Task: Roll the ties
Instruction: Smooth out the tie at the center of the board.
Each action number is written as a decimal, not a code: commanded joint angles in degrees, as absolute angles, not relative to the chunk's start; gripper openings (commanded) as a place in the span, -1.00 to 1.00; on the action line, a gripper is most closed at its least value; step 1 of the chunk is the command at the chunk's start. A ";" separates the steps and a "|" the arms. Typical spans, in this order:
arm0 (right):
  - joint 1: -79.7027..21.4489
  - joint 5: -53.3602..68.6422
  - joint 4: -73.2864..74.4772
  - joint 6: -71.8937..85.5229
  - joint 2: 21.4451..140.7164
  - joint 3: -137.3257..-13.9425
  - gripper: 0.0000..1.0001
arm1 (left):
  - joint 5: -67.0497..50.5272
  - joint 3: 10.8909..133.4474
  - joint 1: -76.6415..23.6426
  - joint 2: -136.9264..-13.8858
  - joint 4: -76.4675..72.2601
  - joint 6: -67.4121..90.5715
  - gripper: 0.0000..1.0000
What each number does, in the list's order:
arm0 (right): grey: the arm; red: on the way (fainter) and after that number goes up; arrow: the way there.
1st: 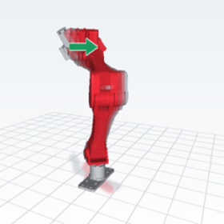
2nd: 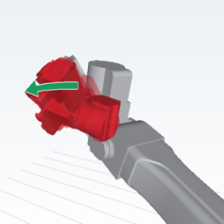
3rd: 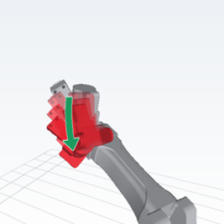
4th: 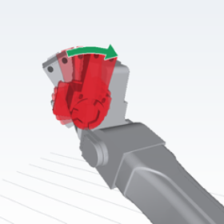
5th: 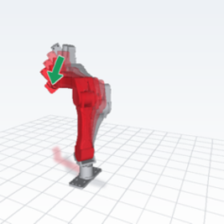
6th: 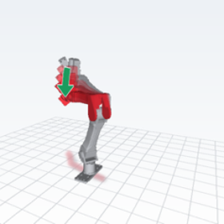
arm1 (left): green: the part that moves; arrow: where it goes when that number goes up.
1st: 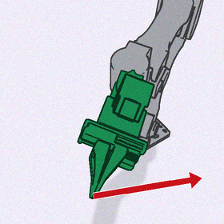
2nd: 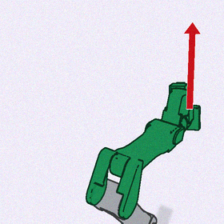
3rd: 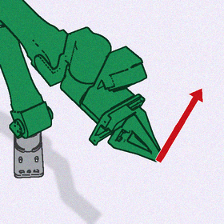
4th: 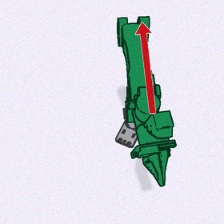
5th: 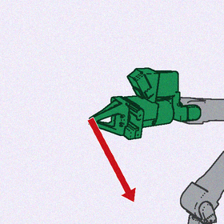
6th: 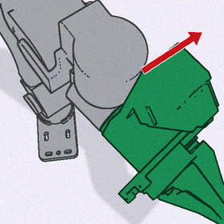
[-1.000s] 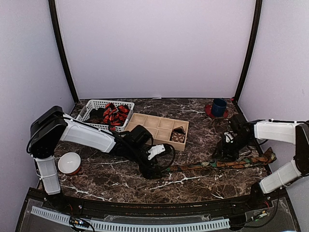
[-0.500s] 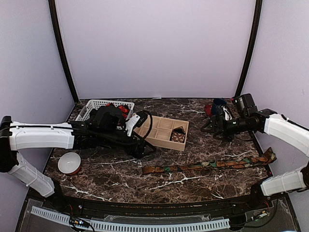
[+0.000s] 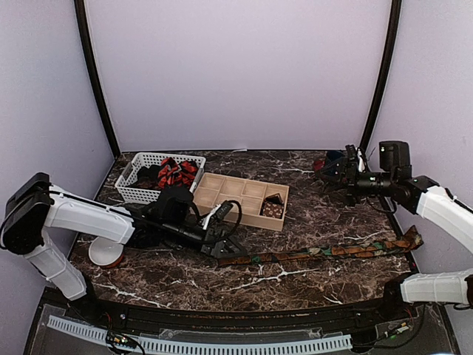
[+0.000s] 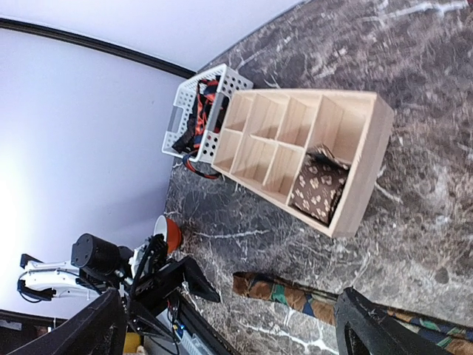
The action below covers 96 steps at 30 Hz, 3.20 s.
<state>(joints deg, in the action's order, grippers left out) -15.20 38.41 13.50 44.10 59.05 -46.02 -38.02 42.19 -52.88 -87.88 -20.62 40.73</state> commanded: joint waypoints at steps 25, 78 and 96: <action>-14.91 35.09 22.58 48.33 55.67 -43.71 0.96 | -49.75 43.90 -47.27 -114.28 -42.77 53.21 0.98; -14.85 40.03 22.54 44.10 56.10 -40.26 0.96 | -38.50 79.78 -58.21 -123.04 -15.39 35.38 0.98; -15.70 46.13 10.17 51.68 58.45 -33.16 0.96 | -28.81 76.96 -58.32 -113.49 -8.39 29.32 0.98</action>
<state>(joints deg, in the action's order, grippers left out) -15.20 42.17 19.66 47.20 57.04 -35.86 -34.52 78.87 -58.15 -124.44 -13.96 34.68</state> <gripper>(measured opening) 0.980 0.988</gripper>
